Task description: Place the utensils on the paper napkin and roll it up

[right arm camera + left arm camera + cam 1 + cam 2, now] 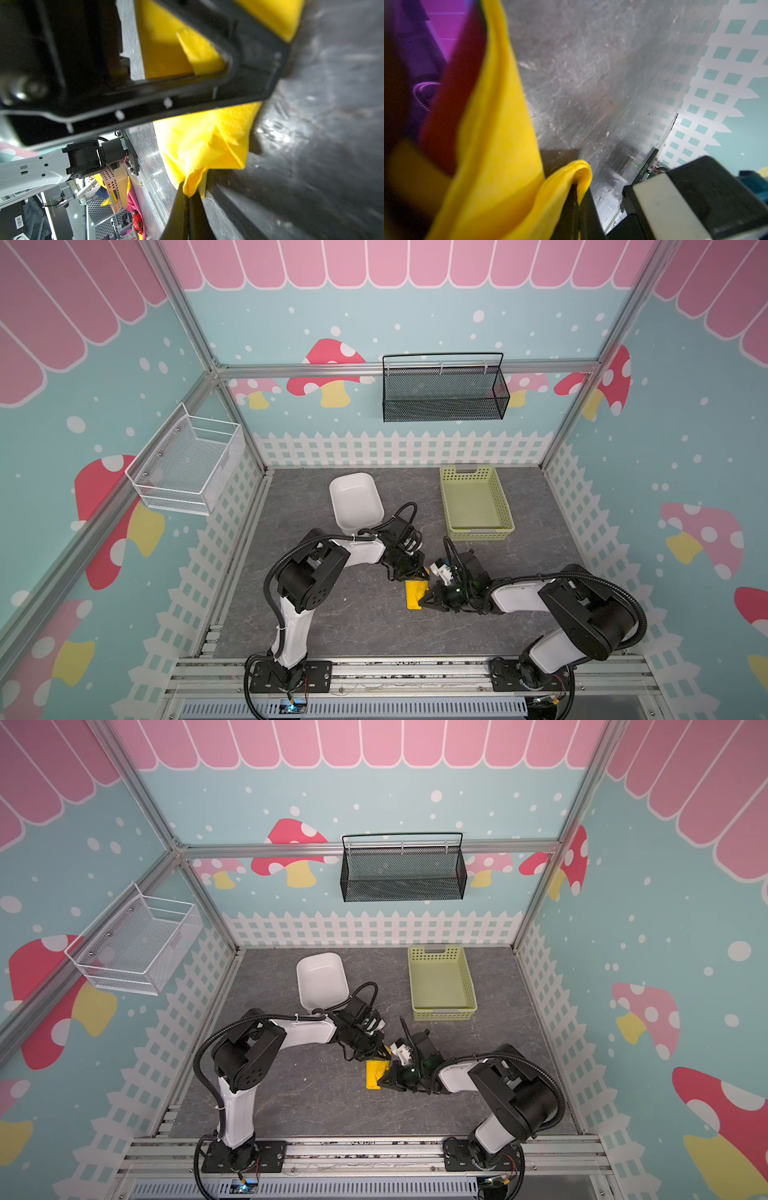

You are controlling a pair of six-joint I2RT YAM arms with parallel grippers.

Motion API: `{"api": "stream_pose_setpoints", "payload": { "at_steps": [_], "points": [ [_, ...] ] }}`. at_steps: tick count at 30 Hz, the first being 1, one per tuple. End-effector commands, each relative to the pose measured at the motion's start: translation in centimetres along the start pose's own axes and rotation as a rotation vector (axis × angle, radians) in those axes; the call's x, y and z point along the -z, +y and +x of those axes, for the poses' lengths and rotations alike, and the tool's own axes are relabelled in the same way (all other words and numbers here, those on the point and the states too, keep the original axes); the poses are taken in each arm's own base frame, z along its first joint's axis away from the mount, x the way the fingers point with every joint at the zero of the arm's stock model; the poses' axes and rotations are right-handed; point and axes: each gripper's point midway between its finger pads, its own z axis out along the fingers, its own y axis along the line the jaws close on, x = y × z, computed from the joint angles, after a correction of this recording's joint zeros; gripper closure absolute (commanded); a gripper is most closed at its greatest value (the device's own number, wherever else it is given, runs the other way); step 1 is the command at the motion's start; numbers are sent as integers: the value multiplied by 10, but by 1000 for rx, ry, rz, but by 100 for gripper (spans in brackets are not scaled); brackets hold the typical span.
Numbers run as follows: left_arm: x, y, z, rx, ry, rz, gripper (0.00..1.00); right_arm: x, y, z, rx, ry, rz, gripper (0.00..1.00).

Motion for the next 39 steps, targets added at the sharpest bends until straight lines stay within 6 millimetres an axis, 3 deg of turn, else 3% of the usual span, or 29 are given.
{"api": "stream_pose_setpoints", "payload": {
  "at_steps": [1,8,18,25,28,33,39],
  "points": [
    [3,13,-6,8,-49,-49,100,-6,-11,11,-8,44,23,100],
    [0,-14,-4,-60,-2,28,100,-7,-20,10,-6,38,65,100],
    [-17,-18,5,-83,67,33,100,-6,-24,9,-1,33,90,100],
    [-28,-2,5,-52,82,1,99,-5,-23,8,1,29,94,100],
    [-30,1,6,-48,88,-3,98,-3,-19,8,8,23,86,99],
    [-34,4,7,-46,100,-1,98,12,2,-3,44,-33,51,84],
    [-37,6,8,-41,108,1,98,37,15,-13,56,-101,29,81]
  ]
}}
